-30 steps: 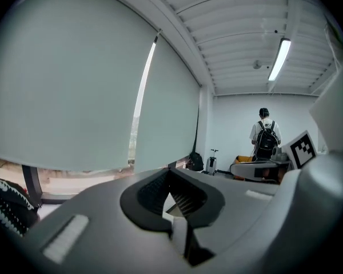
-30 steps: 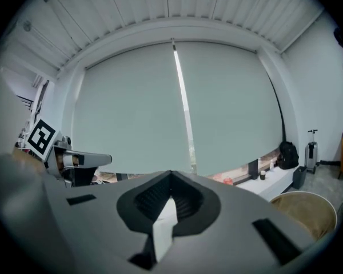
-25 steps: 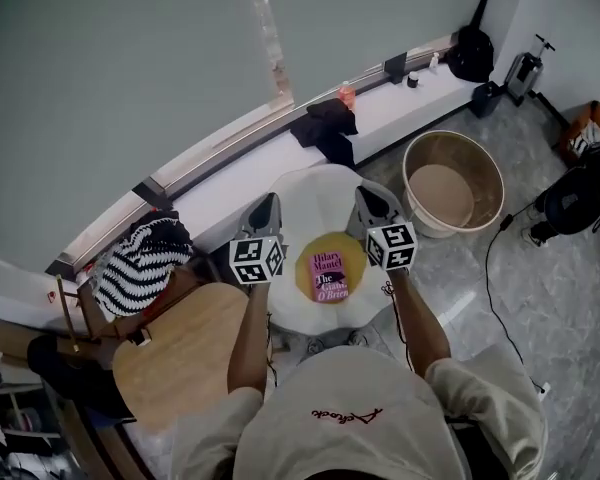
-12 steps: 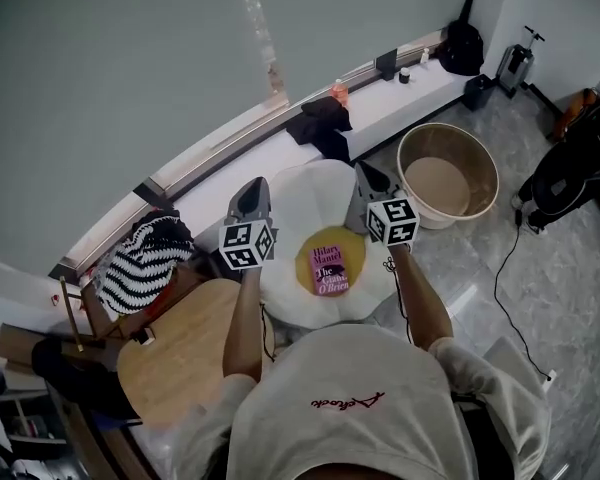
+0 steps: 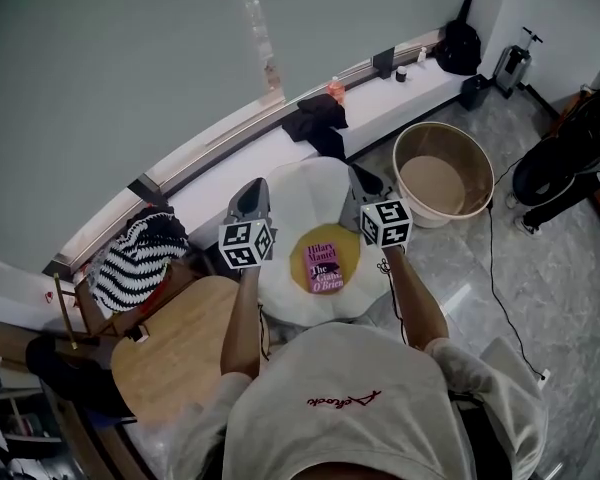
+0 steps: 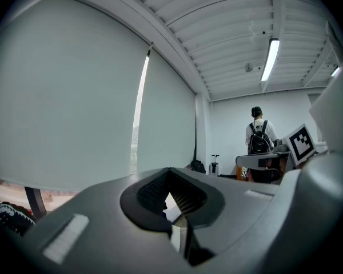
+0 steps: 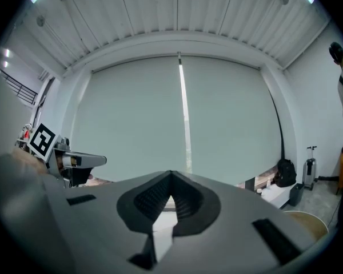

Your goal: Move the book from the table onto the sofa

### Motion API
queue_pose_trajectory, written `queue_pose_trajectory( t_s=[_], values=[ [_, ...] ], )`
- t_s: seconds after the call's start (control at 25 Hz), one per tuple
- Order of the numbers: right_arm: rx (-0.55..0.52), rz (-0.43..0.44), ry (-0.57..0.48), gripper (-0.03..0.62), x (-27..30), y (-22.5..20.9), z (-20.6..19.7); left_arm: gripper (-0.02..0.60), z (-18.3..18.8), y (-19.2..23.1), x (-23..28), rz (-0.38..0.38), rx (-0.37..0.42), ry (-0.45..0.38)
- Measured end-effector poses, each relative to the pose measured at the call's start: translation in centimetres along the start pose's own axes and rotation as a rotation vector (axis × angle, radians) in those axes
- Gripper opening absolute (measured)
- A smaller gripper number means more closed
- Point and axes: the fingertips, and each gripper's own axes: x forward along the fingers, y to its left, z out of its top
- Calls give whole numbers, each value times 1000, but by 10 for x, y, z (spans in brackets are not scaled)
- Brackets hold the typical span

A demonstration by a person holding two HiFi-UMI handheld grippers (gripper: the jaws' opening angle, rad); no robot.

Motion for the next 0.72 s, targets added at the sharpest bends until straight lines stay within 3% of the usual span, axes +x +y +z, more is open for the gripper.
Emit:
queue_pose_trajectory(
  t_s=[0.72],
  values=[
    [-9, 1, 5, 8, 2, 10, -1, 9, -5, -2, 1, -13, -16, 1]
  ],
)
